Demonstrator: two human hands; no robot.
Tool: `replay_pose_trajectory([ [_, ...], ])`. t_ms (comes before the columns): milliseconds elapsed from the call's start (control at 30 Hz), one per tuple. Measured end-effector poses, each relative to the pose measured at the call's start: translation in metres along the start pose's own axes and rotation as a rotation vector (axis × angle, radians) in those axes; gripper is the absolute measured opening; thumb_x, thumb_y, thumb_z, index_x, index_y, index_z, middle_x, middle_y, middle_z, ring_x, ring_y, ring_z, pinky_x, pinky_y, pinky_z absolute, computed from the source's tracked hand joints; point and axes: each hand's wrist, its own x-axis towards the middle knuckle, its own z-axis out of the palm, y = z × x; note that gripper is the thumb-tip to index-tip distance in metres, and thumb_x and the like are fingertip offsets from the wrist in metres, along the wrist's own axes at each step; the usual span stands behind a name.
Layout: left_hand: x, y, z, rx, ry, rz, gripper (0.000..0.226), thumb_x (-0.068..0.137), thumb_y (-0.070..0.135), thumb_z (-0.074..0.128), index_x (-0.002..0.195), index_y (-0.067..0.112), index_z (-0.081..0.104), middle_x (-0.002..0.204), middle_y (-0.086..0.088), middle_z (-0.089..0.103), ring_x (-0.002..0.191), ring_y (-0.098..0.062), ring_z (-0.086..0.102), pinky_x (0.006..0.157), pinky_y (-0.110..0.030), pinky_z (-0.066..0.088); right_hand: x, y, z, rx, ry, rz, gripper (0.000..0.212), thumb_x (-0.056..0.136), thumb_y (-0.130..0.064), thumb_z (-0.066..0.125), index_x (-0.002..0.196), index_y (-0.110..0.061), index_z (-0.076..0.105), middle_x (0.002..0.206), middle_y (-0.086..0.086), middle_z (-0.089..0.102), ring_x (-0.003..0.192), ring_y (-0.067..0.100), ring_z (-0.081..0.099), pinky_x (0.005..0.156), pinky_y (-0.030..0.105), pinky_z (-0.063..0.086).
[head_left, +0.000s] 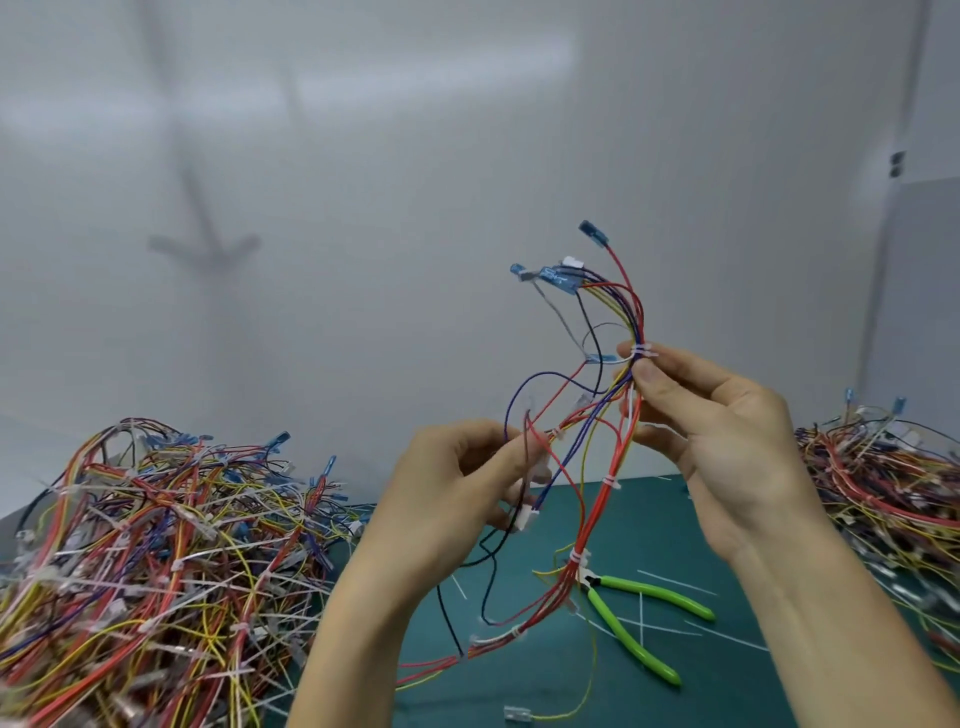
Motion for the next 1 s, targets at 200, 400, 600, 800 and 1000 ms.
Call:
replay_pose_trajectory([
  [200,-0.001,-0.005,-0.003,0.062,-0.204,-0.003,0.053,0.081,0.073,0.053,0.099,0.026,0.070,0.100,0.000,0.076,0.097,-0.012,0.071,0.093,-0.038,0.053,0.000,0.003,0.001,0.069,0.084,-0.004,0.012,0.090,-0.008,0.066,0.088,-0.017,0.074,0.069,-0.005,0.074,0.060,0.005,0.067,0.052,0.016,0.053],
  [400,0.003,-0.008,0.010,-0.047,-0.191,-0.050,0.040,0.076,0.028,0.084,0.108,0.015,0.064,0.097,0.001,0.077,0.088,-0.014,0.074,0.085,-0.029,0.056,-0.002,0.011,0.010,0.083,0.104,0.002,0.007,0.089,-0.008,0.069,0.094,-0.012,0.071,0.067,-0.007,0.072,0.060,0.004,0.066,0.054,0.016,0.052],
  [600,0.003,-0.003,0.014,-0.156,-0.115,-0.049,0.040,0.077,0.014,0.081,0.110,0.009,0.061,0.098,0.003,0.077,0.075,-0.016,0.074,0.055,-0.021,0.051,-0.004,0.013,0.013,0.030,0.076,-0.015,0.006,0.088,-0.011,0.071,0.090,-0.017,0.073,0.071,-0.006,0.074,0.066,0.007,0.069,0.055,0.018,0.053],
  [800,0.002,-0.001,0.015,-0.170,0.016,0.000,0.035,0.075,0.014,0.083,0.101,0.005,0.061,0.074,0.000,0.074,0.054,-0.013,0.064,0.045,-0.020,0.045,-0.007,0.012,0.012,-0.101,0.048,-0.032,0.007,0.087,-0.021,0.073,0.093,-0.022,0.074,0.081,-0.006,0.078,0.074,0.005,0.072,0.053,0.016,0.051],
  [1000,0.004,-0.001,0.017,-0.211,0.180,0.045,0.021,0.076,0.011,0.082,0.086,0.013,0.064,0.072,-0.003,0.074,0.050,-0.010,0.061,0.041,-0.017,0.040,-0.011,0.001,0.010,-0.236,-0.266,0.094,0.021,0.086,-0.031,0.067,0.092,-0.014,0.079,0.084,0.003,0.079,0.079,0.014,0.075,0.061,0.020,0.058],
])
